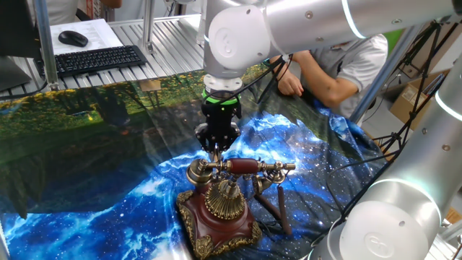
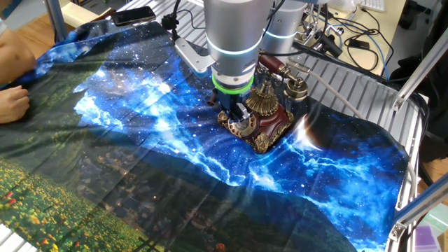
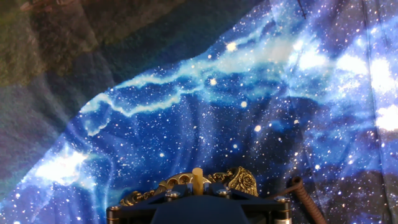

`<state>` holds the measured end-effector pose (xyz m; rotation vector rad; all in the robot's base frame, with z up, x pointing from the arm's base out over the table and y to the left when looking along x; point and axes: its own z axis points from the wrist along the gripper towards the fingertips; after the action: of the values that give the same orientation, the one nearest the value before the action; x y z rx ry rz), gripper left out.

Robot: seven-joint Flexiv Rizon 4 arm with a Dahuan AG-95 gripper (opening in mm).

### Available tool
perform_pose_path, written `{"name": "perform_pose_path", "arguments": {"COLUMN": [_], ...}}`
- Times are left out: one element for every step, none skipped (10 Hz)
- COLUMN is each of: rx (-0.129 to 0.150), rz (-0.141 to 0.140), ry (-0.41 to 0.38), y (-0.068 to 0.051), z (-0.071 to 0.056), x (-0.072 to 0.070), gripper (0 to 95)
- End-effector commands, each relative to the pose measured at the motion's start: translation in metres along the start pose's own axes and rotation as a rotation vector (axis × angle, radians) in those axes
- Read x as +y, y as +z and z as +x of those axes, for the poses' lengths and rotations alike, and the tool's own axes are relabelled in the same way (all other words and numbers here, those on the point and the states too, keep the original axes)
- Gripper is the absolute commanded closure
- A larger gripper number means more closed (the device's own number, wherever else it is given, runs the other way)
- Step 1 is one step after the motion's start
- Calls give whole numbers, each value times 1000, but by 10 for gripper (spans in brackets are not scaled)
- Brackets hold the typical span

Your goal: Dial a number on an old rotary phone

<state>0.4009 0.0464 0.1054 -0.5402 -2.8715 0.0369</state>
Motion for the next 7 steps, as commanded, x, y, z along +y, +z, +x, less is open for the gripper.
{"name": "perform_pose_path", "arguments": {"rx": [3,6,7,7,8,10,11], "rz": [1,1,1,0,0,-1,-3], "ry": [-1,-1,-3,-1,-2,-1,1], "y": [0,-1,0,0,0,0,0], "z": [-1,-3,-4,-4,-4,-4,-4], "x": [1,1,1,1,1,1,2], "gripper": [950,950,950,950,950,950,950]}}
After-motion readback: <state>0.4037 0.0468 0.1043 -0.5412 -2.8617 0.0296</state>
